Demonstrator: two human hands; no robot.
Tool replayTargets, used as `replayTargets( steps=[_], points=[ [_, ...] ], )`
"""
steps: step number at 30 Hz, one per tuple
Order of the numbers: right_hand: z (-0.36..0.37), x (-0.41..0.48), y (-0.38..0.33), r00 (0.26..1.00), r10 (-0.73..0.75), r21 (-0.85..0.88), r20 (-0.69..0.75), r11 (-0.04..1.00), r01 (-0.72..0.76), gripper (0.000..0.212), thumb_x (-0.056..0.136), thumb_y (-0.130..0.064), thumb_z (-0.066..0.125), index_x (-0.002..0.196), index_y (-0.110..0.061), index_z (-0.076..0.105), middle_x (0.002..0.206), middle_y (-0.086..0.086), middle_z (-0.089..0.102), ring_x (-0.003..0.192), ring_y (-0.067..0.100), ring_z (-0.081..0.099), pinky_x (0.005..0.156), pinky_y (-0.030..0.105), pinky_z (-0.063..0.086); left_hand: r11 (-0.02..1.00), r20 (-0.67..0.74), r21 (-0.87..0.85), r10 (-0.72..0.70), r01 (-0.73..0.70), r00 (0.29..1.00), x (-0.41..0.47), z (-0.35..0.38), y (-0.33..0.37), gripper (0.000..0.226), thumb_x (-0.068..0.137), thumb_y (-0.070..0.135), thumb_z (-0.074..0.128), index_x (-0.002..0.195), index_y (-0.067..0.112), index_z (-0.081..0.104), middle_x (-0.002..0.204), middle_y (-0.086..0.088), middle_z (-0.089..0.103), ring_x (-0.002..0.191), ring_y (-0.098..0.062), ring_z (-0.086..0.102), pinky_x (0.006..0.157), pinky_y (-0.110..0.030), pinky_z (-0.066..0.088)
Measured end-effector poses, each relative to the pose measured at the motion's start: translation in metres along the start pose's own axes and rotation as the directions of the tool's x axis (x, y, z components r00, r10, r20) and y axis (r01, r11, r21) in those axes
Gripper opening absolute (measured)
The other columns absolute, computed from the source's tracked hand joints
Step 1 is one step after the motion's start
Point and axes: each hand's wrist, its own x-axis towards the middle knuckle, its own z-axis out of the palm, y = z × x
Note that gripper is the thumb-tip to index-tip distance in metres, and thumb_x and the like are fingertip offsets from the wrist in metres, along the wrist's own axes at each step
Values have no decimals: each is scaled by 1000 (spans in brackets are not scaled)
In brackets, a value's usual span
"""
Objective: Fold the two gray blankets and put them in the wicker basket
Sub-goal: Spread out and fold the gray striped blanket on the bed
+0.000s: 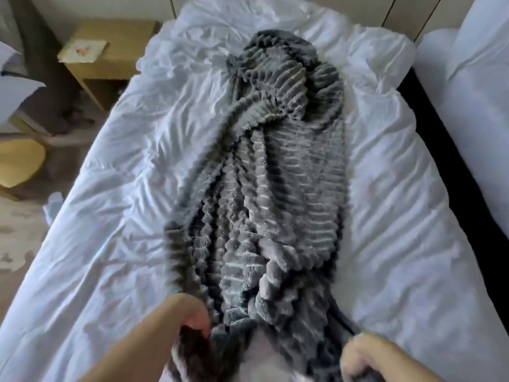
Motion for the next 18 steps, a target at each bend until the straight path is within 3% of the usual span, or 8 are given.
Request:
replayTargets(
  steps=[1,3,5,7,10,12,15,18],
  points=[
    [-16,0,-8,998,17,11,-55,1000,-17,28,80,-32,59,96,-13,73,58,-16,62,87,13,59,70,24,42,994,-115,-109,1,-14,993,9,-7,-1,17,87,27,52,71,21,49,71,7,64,83,-19,63,57,-11,46],
    [-62,7,-25,917,63,268,-393,962,49,21,86,-14,50,99,-6,64,72,1,68,83,23,61,64,26,42,967,-419,-242,-32,-78,907,27,-35,0,19,86,24,54,102,19,62,111,-8,67,101,-26,62,76,-23,49],
    [-113,20,-44,632,140,377,-762,890,258,23,89,-17,51,110,-12,58,85,5,64,72,23,59,61,30,47,943,-599,-315,-110,-107,793,49,-68,8,59,83,35,61,138,27,43,127,-13,57,90,-25,63,67,-29,51],
    [-159,36,-64,512,111,306,-852,899,314,47,84,-27,59,129,-23,48,109,10,62,81,28,62,66,36,52,931,-588,-349,-131,-104,798,80,-94,21,89,77,54,67,148,36,17,127,-15,53,73,-21,59,46,-25,40],
    [-191,91,-87,742,0,241,-670,946,218,99,75,-41,72,149,-42,6,139,16,45,84,28,61,64,32,45,954,-465,-292,-84,-64,881,134,-98,34,119,67,68,68,148,39,-13,99,-7,57,74,-24,60,54,-29,46],
    [-182,130,-98,860,-52,147,-508,978,146,86,82,-38,68,151,-32,16,133,14,53,95,30,62,75,32,49,988,-381,-150,-40,-19,924,165,-82,42,113,73,66,65,151,32,-10,105,-8,63,95,-31,62,77,-35,52],
    [-166,176,-105,808,-42,62,-588,993,97,35,95,-27,47,127,-14,51,129,20,57,115,35,56,90,37,46,999,-394,-39,-32,19,918,198,-67,46,81,82,48,63,149,26,23,118,-16,62,107,-35,59,85,-39,51],
    [-169,185,-102,812,-79,113,-578,978,176,31,89,-37,56,112,-19,64,117,16,65,105,32,61,78,31,43,995,-427,-59,47,-79,903,210,-72,36,44,82,39,62,120,18,57,110,-13,64,99,-33,60,75,-33,47]
  ],
)
